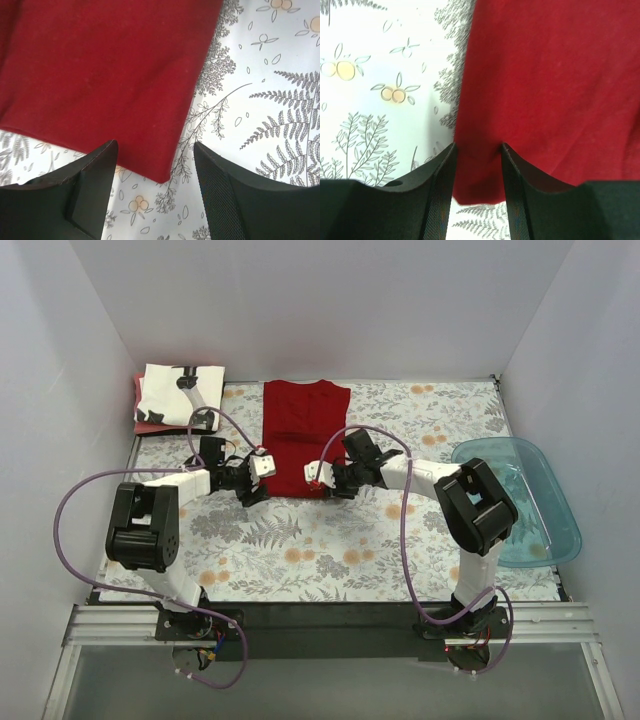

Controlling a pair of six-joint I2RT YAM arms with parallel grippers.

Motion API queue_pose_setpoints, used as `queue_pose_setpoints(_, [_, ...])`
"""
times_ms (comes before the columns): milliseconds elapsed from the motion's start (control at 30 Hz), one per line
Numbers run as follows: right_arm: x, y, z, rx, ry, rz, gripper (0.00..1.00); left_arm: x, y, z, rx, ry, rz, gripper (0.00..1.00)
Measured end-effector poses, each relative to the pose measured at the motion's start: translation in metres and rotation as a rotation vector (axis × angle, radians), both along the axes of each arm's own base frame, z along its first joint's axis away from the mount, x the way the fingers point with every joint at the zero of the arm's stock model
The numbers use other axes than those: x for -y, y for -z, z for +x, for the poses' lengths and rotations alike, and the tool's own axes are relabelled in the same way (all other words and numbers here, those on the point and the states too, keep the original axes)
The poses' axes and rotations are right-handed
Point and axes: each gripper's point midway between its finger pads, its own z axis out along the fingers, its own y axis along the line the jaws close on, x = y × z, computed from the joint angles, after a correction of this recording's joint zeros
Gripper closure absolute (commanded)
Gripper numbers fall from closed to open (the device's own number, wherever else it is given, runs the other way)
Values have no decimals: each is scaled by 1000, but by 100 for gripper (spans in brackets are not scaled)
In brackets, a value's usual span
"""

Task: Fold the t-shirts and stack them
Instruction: Fold the tshirt

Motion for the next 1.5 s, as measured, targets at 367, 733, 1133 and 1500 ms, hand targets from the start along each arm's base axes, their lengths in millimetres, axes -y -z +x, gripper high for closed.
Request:
queue_pose_setpoints(367, [7,12,-5,0,-13,-28,52,6,21,-10,47,80,35,59])
queue_pose_setpoints(733, [12,11,1,22,33,-50,99,6,16,-12,22,80,57,100])
queue_pose_setpoints(1133, [27,-104,15,109,91,54,99,16,-86,9,76,53,-10,100])
queue_pose_setpoints(1500, [50,-161,-124,-55,-67,112,99,19,-152,-132,18,168,-73,100])
